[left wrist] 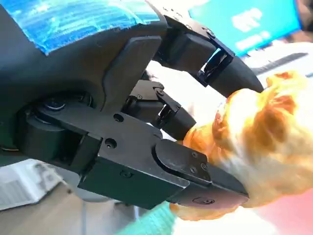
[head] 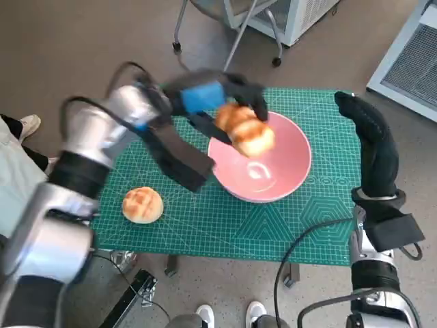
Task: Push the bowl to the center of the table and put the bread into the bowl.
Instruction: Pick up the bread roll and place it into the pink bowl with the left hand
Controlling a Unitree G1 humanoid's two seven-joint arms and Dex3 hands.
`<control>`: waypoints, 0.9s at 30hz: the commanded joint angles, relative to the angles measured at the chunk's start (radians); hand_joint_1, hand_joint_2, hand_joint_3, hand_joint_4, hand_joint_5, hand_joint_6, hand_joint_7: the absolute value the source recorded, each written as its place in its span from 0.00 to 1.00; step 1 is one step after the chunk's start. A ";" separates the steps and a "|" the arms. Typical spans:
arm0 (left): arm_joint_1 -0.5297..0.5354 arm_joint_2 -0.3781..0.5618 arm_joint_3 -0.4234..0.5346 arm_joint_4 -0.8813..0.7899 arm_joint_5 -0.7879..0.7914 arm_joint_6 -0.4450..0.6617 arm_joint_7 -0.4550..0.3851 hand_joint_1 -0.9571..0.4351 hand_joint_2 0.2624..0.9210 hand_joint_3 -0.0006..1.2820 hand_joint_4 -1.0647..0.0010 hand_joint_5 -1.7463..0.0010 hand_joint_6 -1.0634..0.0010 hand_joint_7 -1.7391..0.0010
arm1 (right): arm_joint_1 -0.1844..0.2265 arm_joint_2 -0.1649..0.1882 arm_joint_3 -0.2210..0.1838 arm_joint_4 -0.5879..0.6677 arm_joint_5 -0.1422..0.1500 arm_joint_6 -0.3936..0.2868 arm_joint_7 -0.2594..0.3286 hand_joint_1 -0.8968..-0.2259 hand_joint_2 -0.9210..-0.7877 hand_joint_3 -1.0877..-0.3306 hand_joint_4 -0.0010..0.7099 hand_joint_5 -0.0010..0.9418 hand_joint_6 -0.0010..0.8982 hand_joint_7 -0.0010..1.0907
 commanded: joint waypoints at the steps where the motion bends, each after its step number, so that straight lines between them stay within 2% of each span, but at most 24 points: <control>1: -0.047 -0.032 -0.031 0.046 0.028 0.003 0.039 0.69 1.00 0.11 0.51 0.30 0.40 0.28 | 0.025 -0.001 -0.001 -0.013 0.002 0.005 0.006 0.48 0.00 0.46 0.47 0.00 0.09 0.69; 8: -0.055 -0.068 -0.073 0.100 0.061 0.025 0.065 0.69 1.00 0.12 0.53 0.30 0.40 0.26 | 0.032 -0.004 -0.007 -0.013 -0.005 -0.004 -0.003 0.47 0.00 0.47 0.47 0.00 0.08 0.69; 11: -0.053 -0.082 -0.083 0.123 0.056 0.036 0.047 0.69 1.00 0.12 0.53 0.30 0.40 0.26 | 0.034 -0.004 -0.009 -0.014 -0.012 -0.007 -0.011 0.47 0.00 0.47 0.47 0.00 0.08 0.69; 13: -0.047 -0.092 -0.077 0.138 0.038 0.047 0.009 0.69 1.00 0.13 0.53 0.28 0.43 0.26 | 0.036 -0.004 -0.009 -0.015 -0.018 -0.008 -0.017 0.47 0.00 0.47 0.48 0.00 0.08 0.69; 15: -0.038 -0.101 -0.062 0.146 0.008 0.069 -0.055 0.69 1.00 0.19 0.60 0.23 0.53 0.21 | 0.037 -0.004 -0.009 -0.015 -0.021 -0.009 -0.022 0.47 0.00 0.47 0.48 0.00 0.08 0.69; 16: -0.033 -0.103 -0.055 0.147 -0.006 0.080 -0.086 0.70 0.97 0.18 0.67 0.41 0.62 0.36 | 0.037 -0.004 -0.008 -0.015 -0.023 -0.009 -0.024 0.48 0.00 0.46 0.48 0.00 0.08 0.69; 17: -0.028 -0.107 -0.047 0.141 -0.021 0.108 -0.134 0.71 0.98 0.14 0.67 0.59 0.64 0.51 | 0.037 -0.004 -0.008 -0.015 -0.024 -0.009 -0.027 0.48 0.00 0.46 0.48 0.00 0.08 0.69; 18: -0.024 -0.109 -0.042 0.135 -0.031 0.129 -0.169 0.71 0.96 0.10 0.71 0.74 0.67 0.64 | 0.037 -0.003 -0.007 -0.014 -0.025 -0.009 -0.029 0.48 0.00 0.46 0.48 0.00 0.08 0.69; 19: -0.019 -0.110 -0.039 0.123 -0.037 0.151 -0.204 0.71 0.96 0.09 0.73 0.79 0.68 0.69 | 0.037 -0.003 -0.006 -0.015 -0.028 -0.008 -0.031 0.48 0.00 0.46 0.48 0.00 0.08 0.69; 20: -0.015 -0.110 -0.037 0.112 -0.043 0.167 -0.229 0.70 0.93 0.06 0.79 0.86 0.72 0.76 | 0.037 -0.003 -0.005 -0.016 -0.029 -0.008 -0.033 0.48 0.00 0.46 0.48 0.00 0.08 0.68; 23: -0.003 -0.101 -0.032 0.071 -0.056 0.194 -0.281 0.67 0.89 0.02 0.86 0.96 0.76 0.85 | 0.039 -0.002 -0.003 -0.021 -0.034 -0.005 -0.039 0.47 0.00 0.47 0.48 0.00 0.09 0.68; 27: 0.017 -0.078 -0.021 0.017 -0.075 0.192 -0.308 0.65 0.86 0.00 0.86 0.98 0.75 0.88 | 0.041 -0.001 -0.003 -0.025 -0.038 0.001 -0.044 0.47 0.00 0.47 0.48 0.00 0.09 0.68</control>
